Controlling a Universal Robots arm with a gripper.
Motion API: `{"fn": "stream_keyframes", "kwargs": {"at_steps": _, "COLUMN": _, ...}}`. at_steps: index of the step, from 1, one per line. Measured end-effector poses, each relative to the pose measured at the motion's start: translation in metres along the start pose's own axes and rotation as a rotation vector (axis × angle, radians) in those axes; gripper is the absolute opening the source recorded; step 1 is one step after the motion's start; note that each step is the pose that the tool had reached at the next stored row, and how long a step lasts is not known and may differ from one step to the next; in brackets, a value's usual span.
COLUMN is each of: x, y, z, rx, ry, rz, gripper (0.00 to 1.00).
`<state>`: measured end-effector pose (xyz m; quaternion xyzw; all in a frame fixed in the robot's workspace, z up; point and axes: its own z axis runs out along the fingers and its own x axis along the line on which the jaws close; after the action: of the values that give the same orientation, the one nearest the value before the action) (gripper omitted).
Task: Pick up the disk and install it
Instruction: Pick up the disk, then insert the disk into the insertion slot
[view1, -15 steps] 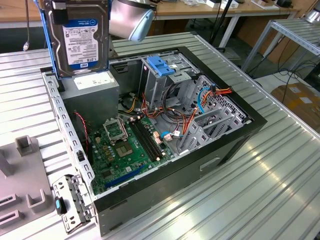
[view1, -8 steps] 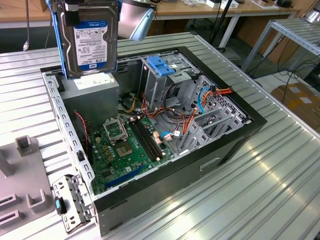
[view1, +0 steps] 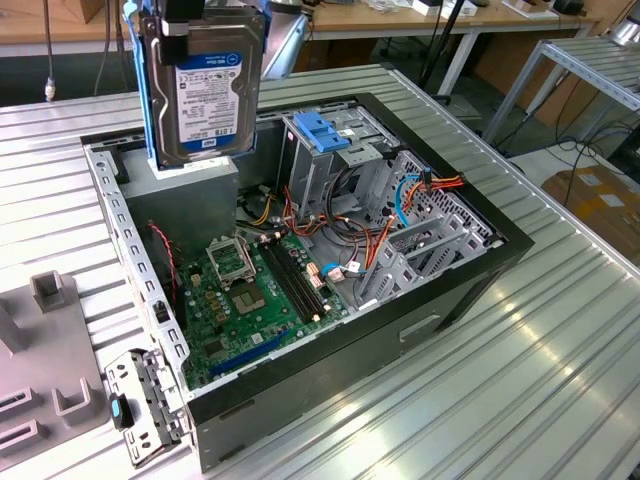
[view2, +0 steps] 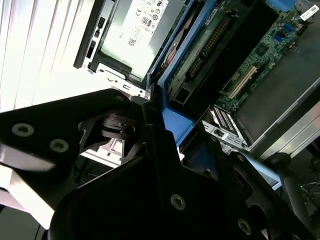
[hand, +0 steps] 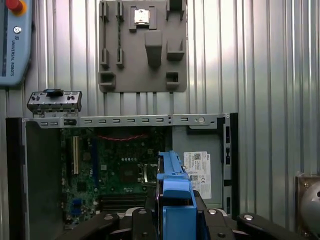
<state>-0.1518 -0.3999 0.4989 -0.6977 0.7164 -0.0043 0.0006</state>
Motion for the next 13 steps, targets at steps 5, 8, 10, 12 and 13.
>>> {"fn": "stream_keyframes", "kwargs": {"at_steps": 5, "x": 0.0052, "y": -0.0056, "z": 0.0003, "rx": 0.0, "ry": 0.0, "rz": 0.0, "gripper": 0.37}}
{"fn": "stream_keyframes", "kwargs": {"at_steps": 8, "x": 0.0053, "y": -0.0061, "z": 0.0004, "rx": 0.0, "ry": -0.0001, "rz": 0.0, "gripper": 0.37}}
{"fn": "stream_keyframes", "kwargs": {"at_steps": 10, "x": 0.0053, "y": -0.0062, "z": 0.0004, "rx": 0.0, "ry": 0.0, "rz": 0.0, "gripper": 0.37}}
{"fn": "stream_keyframes", "kwargs": {"at_steps": 12, "x": 0.0054, "y": -0.0062, "z": 0.0004, "rx": 0.0, "ry": -0.0001, "rz": 0.0, "gripper": 0.37}}
{"fn": "stream_keyframes", "kwargs": {"at_steps": 13, "x": 0.0054, "y": -0.0063, "z": 0.0004, "rx": 0.0, "ry": -0.0001, "rz": 0.0, "gripper": 0.37}}
